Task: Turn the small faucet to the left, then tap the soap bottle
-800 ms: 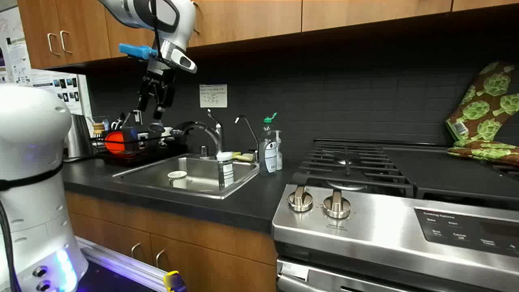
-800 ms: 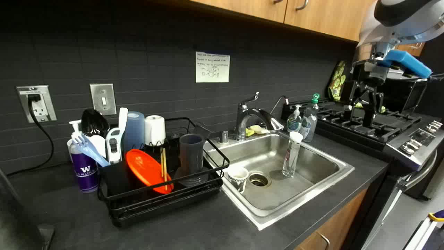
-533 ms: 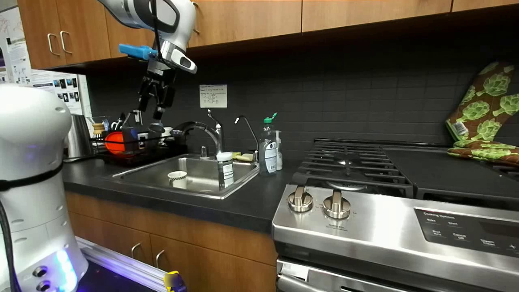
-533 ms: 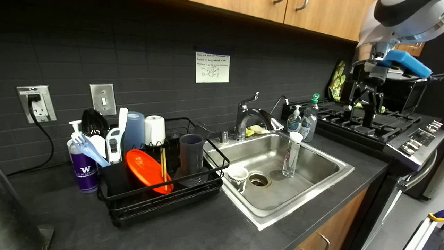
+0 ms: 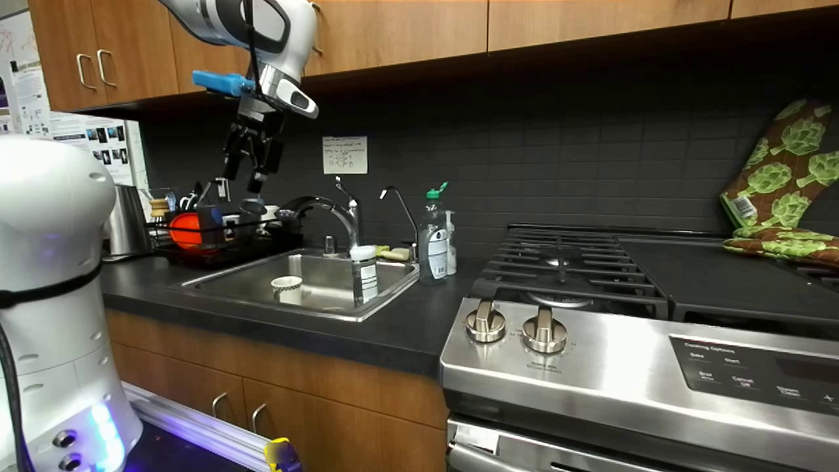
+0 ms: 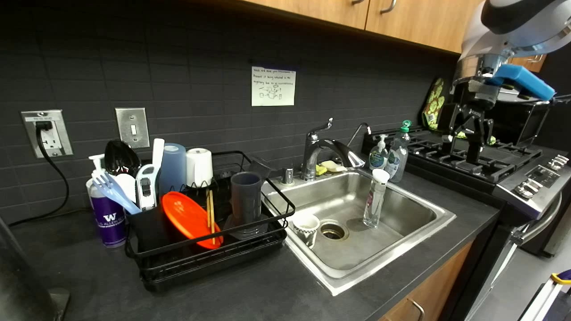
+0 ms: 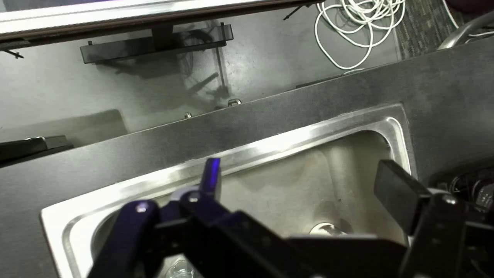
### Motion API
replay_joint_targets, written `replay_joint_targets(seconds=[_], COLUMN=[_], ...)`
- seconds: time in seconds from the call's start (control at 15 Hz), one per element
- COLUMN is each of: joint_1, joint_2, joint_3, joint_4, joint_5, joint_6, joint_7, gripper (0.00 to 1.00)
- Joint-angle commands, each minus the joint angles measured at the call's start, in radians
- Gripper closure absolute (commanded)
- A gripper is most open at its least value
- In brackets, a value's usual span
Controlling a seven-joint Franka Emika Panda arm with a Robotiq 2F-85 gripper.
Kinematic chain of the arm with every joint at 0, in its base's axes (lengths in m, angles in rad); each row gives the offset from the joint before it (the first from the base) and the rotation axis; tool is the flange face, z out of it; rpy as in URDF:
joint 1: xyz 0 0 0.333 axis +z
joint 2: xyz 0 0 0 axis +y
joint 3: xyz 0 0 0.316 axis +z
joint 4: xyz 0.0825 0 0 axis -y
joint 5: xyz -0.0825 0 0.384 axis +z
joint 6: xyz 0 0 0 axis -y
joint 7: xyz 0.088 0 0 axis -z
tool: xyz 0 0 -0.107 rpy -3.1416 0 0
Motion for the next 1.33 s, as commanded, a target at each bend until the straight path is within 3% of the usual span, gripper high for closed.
replay_joint_targets(seconds=[0.0,0.33,0.8,1.27], joint_1=[-0.030,-0.026,-0.012,-0.046], joint_2=[0.004,0.014,0.063,0.123], joint_3=[0.025,0.040,0.108,0.156], joint_4=[0.002,-0.007,-0.068,-0.111], joint_5=[0.012,0.032,0.119,0.009], joint_6=[-0.004,0.033,0.370,0.681], joint_7=[-0.014,0.000,0.030,0.101], gripper=[0.00,0.00,0.00,0.00])
